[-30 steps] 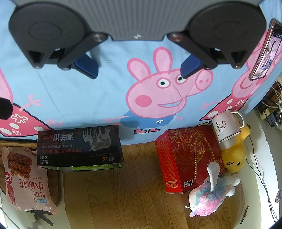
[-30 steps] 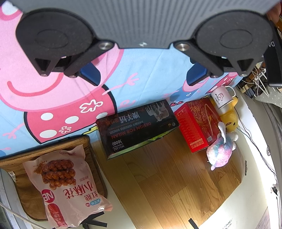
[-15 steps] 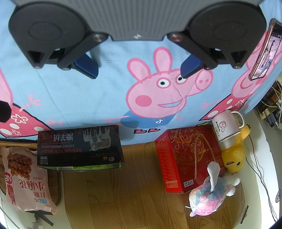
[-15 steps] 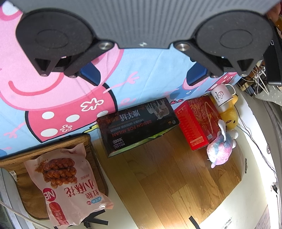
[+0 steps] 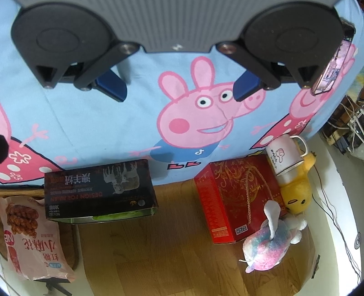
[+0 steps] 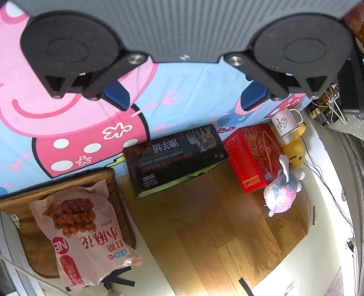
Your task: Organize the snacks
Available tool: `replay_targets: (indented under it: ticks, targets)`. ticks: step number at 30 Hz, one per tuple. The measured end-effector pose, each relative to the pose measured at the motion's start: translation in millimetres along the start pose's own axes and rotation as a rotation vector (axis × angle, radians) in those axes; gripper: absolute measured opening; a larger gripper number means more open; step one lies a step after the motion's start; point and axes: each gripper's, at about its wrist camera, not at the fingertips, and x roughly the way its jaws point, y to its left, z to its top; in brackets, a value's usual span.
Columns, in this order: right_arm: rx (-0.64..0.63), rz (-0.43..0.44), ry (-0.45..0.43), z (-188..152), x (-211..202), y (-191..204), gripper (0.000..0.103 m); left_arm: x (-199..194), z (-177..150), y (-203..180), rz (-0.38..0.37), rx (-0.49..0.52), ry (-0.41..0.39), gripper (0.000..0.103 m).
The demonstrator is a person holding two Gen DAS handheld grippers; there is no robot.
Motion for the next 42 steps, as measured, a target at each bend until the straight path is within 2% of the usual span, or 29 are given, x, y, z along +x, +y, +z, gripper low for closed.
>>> replay_targets:
  ticks: [9,14,18,24,42]
  targets:
    - [0.014,0.016,-0.051,-1,-7,-3,0.103,-13,13,-1,0.028,-0.001,-0.032,0.103]
    - [0.037,0.023,-0.082,-1,-12,-7,0.103,-15,20,-3,0.042,0.012,-0.016,0.103]
    - [0.062,0.033,-0.09,0,-13,-11,0.103,-17,20,-7,0.092,0.042,-0.022,0.103]
    - [0.085,0.05,-0.092,0,-14,-16,0.103,-20,23,-9,0.063,0.058,0.002,0.103]
    - [0.12,0.065,-0.096,0,-16,-21,0.103,-19,22,-15,0.1,0.091,0.002,0.103]
